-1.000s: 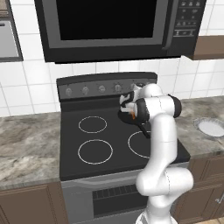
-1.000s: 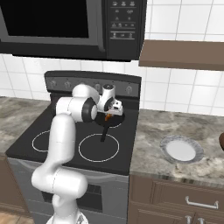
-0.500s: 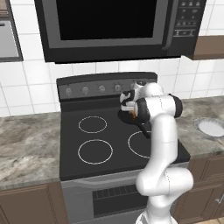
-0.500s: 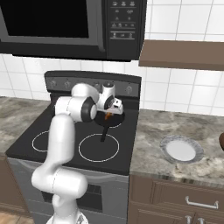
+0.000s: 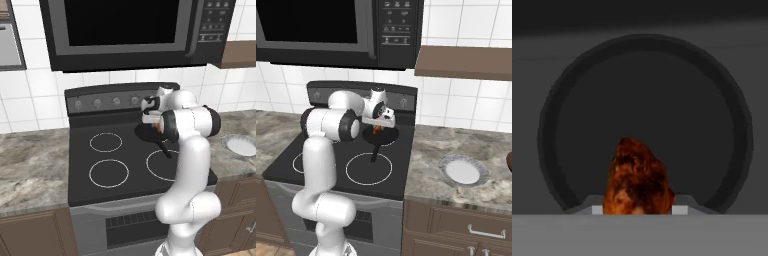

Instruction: Place the chicken drumstick on the plate and place the eggplant on the same plate.

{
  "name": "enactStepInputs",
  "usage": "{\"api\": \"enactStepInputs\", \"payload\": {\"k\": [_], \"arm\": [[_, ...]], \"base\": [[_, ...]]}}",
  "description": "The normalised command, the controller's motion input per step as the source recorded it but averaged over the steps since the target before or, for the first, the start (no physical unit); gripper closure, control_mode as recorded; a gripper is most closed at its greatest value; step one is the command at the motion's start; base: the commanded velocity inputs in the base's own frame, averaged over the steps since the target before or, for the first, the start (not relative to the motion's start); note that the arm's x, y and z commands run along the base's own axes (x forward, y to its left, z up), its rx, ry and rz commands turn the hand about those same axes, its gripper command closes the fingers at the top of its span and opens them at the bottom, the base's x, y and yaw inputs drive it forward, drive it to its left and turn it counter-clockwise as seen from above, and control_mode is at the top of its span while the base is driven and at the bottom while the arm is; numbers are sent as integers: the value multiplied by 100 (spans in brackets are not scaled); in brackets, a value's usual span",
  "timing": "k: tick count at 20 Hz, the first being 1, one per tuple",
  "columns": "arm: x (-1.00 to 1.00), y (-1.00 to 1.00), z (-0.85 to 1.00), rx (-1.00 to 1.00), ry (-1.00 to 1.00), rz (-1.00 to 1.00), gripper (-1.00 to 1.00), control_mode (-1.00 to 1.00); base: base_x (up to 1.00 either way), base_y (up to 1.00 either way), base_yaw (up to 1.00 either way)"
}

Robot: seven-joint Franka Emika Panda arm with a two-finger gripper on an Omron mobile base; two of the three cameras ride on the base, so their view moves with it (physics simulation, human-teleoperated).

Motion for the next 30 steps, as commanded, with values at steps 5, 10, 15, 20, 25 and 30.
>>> {"api": "enactStepInputs", "payload": {"k": [5, 10, 15, 20, 25, 30], "arm": [[-99, 12, 23, 0, 7, 0, 100, -100], [-94, 29, 36, 0, 10, 0, 100, -100], [-83, 47, 41, 0, 17, 0, 100, -100], [-74, 55, 21, -5, 15, 0, 100, -100], [-67, 3, 2, -5, 4, 0, 100, -100], [-62, -12, 1, 0, 0, 0, 100, -100]], "base": [[0, 0, 0], [0, 0, 0], [0, 0, 0], [0, 0, 0], [0, 0, 0], [0, 0, 0]]}}
